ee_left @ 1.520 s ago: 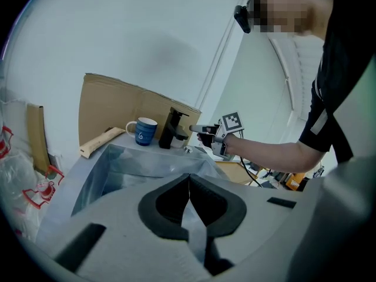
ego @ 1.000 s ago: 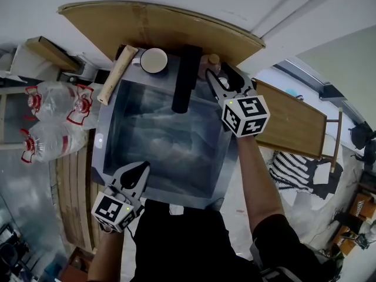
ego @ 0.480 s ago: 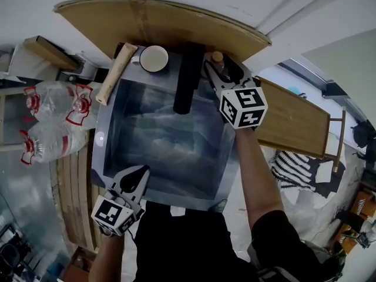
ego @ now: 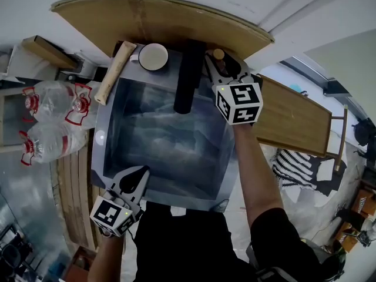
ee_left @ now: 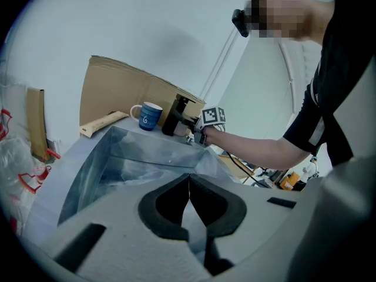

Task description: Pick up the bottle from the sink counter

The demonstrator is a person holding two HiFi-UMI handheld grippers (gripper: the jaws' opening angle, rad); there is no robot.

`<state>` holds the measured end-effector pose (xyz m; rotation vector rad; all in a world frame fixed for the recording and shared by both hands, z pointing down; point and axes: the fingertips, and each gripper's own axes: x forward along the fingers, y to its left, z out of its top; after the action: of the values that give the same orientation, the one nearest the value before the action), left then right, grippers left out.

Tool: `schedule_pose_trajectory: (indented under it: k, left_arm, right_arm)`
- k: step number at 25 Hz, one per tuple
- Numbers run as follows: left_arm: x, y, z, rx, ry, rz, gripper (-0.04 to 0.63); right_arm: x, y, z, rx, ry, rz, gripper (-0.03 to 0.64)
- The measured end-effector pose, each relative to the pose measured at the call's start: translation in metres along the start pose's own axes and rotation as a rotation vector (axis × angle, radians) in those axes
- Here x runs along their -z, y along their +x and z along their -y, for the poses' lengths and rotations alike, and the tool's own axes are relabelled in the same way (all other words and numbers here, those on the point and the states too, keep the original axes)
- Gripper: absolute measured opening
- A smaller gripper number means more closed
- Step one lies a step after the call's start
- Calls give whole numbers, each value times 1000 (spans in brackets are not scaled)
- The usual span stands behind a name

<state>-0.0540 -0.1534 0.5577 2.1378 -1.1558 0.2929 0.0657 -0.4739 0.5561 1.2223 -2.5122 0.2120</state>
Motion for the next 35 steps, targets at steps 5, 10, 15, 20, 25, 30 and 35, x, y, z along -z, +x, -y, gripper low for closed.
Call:
schedule_pose_trajectory:
  k: [5, 10, 15, 20, 25, 30, 35]
  left_arm:
    - [1, -3, -2, -3, 3, -8, 20]
    - [1, -5, -5, -7, 24, -4, 20]
    - [-4, -5, -1, 0, 18, -7, 20]
    - [-9, -7, 0, 5, 40, 9, 20]
    - [-23, -10, 4, 17, 62, 38, 20]
    - [-36, -16, 10, 31, 86, 61, 20]
    - [-47, -23, 21, 52, 101, 74, 20]
  right_arm:
    - [-1, -1, 0, 4, -1, 27, 146]
    - [-1, -1, 0, 5, 4, 30, 143]
    - [-3, -3, 0, -2, 12, 29, 143]
    - [-12, -12, 0, 1, 12, 38, 143]
    - [-24, -27, -3, 1, 12, 46, 141]
    - [-42, -50, -5, -7, 18, 60, 141]
    - [-61, -76, -5, -5, 17, 77, 143]
